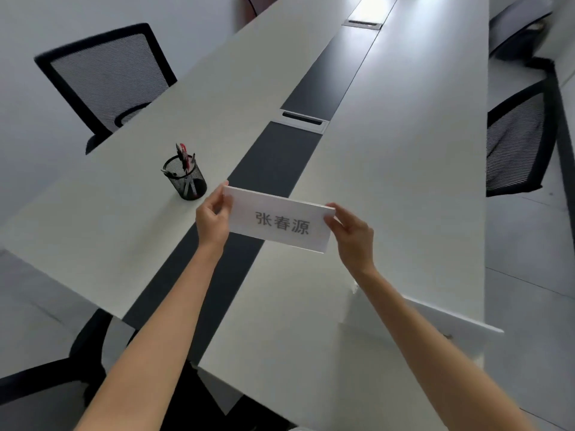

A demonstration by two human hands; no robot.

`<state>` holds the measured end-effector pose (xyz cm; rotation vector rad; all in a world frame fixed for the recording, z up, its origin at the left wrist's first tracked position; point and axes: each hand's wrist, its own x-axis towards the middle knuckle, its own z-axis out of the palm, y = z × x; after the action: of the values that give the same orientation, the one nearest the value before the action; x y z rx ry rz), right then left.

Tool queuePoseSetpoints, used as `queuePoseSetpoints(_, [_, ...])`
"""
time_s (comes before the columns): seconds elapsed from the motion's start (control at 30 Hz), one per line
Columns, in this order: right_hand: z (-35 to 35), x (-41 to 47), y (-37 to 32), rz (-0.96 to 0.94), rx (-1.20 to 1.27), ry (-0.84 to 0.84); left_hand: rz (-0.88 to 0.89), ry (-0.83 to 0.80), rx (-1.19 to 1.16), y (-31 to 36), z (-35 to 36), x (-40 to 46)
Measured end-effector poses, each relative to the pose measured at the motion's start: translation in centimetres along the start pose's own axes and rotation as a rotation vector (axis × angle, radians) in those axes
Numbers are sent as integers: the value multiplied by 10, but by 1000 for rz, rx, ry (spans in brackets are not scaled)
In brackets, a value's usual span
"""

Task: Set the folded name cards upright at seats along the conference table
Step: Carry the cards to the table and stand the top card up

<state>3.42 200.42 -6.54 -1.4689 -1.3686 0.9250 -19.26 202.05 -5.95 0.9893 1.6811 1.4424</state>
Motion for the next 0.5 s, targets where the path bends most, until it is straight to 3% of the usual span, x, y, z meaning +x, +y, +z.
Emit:
queuePoseSetpoints(0.13, [65, 0, 28, 147, -69, 9, -181, -141, 138, -51, -23, 42])
queuePoseSetpoints(0.27, [98, 0, 45, 282, -25, 57, -239, -258, 130, -83, -32, 62])
queuePoseSetpoints(0.4, [112, 6, 47, 329, -19, 57, -254, -314, 117, -97, -33, 73])
queuePoseSetpoints(0.5, [116, -4, 53, 407, 50, 21, -261, -255, 112, -106, -33, 72])
